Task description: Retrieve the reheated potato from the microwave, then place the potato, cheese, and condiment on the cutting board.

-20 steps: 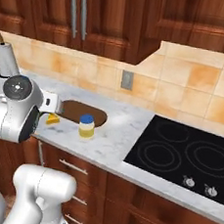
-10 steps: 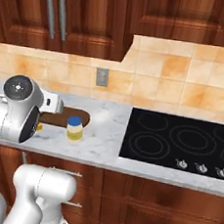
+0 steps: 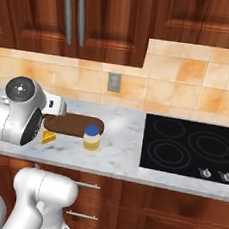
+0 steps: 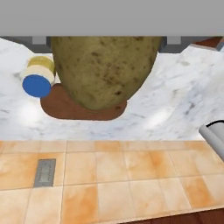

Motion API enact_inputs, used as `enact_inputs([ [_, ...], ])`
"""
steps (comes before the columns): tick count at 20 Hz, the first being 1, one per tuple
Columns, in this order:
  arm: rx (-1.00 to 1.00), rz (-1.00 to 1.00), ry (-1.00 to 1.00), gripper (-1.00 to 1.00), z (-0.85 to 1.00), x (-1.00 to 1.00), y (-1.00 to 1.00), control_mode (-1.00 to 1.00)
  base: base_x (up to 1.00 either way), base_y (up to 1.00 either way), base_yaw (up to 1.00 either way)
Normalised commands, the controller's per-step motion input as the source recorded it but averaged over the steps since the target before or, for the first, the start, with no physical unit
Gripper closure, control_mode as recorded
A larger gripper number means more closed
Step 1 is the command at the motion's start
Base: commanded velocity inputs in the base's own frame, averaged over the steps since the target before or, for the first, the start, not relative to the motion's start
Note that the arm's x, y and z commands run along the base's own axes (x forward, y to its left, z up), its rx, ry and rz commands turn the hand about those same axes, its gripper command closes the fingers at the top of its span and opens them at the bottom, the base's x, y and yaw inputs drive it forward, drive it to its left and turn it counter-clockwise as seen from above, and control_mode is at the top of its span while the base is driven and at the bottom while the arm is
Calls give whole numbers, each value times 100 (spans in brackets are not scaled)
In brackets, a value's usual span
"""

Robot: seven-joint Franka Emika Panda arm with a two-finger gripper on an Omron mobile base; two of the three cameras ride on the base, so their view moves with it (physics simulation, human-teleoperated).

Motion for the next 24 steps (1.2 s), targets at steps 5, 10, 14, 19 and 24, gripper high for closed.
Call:
enact_inputs([
  [5, 0, 0, 0, 100, 0, 0, 0, 100, 52, 7, 6],
  [10, 0, 0, 0, 100, 0, 0, 0, 100, 33, 21, 8],
  [14, 0, 0, 0, 100, 0, 0, 0, 100, 25, 26, 14],
  [19, 0, 0, 0, 100, 0, 0, 0, 100, 45, 22, 11],
  [24, 0, 0, 0, 100, 0, 0, 0, 100, 67, 17, 3],
])
